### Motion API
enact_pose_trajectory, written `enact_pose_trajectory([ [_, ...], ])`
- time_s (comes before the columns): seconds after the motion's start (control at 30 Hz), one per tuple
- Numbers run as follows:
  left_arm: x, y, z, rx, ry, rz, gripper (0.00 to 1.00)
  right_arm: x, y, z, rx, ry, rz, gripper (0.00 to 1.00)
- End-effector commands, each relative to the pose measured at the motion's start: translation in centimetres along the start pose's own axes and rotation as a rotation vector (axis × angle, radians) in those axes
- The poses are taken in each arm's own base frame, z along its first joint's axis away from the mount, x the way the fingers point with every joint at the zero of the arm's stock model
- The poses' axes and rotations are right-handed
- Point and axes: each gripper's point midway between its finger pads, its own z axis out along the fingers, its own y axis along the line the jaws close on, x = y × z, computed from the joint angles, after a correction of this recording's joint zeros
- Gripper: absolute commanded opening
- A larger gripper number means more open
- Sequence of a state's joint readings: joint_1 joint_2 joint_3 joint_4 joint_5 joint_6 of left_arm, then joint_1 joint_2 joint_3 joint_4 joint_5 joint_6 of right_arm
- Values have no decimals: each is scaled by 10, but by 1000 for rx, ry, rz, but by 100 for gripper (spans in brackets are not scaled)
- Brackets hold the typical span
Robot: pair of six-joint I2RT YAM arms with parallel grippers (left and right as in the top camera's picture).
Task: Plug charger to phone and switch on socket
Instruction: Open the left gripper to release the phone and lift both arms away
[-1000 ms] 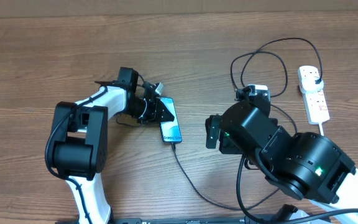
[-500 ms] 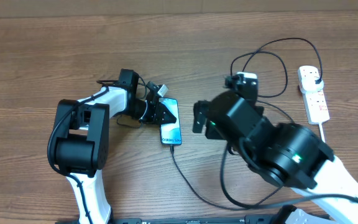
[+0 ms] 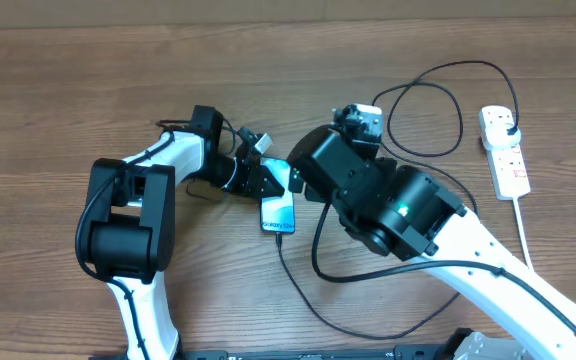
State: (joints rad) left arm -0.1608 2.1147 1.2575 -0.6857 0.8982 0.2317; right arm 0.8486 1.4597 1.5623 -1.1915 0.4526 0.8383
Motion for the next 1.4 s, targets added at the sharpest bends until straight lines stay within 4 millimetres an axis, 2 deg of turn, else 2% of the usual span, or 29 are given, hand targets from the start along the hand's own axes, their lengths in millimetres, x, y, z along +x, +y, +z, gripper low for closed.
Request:
enact_pose_trajectory([
  [0.0, -7, 13, -5, -61, -6, 2, 45, -7, -18, -7, 33, -13, 81, 100],
  [0.1, -5, 23, -6, -123, 5, -46, 53, -3, -37, -6, 95, 15, 129, 100],
  [0.2, -1, 34, -8, -186, 19, -99, 56, -1, -53, -5, 151, 35, 183, 100],
  [0.4, 6, 39, -9, -225, 44, -120, 64, -2, -74, -4, 214, 51, 223, 100],
  [0.5, 6, 39, -9, -225, 45, -121, 68, -5, -76, -3, 214, 45, 233, 100],
  [0.57, 6, 39, -9, -226, 45, -120, 77, -8, -72, -2, 201, 34, 241, 100],
  [0.63, 6, 40, -9, -226, 45, -120, 98, -12, -68, 0, 182, 21, 250, 100],
  [0.83, 9, 47, -12, -279, 61, -126, 100, -16, -62, 1, 160, 4, 263, 100],
  [0.87, 11, 50, -15, -300, 73, -134, 99, -17, -62, 1, 158, 3, 263, 94],
  [1.0, 13, 52, -36, -367, 120, -186, 100, -15, -70, -1, 195, 3, 238, 49],
  [1.07, 9, 45, -49, -366, 133, -211, 100, -14, -81, -3, 231, 4, 236, 35],
  [1.2, -8, 23, -87, -365, 123, -212, 100, -20, -113, -2, 316, 18, 290, 22],
  [1.37, -33, -25, -133, -390, -7, -105, 100, -34, -179, 2, 446, 50, 485, 15],
])
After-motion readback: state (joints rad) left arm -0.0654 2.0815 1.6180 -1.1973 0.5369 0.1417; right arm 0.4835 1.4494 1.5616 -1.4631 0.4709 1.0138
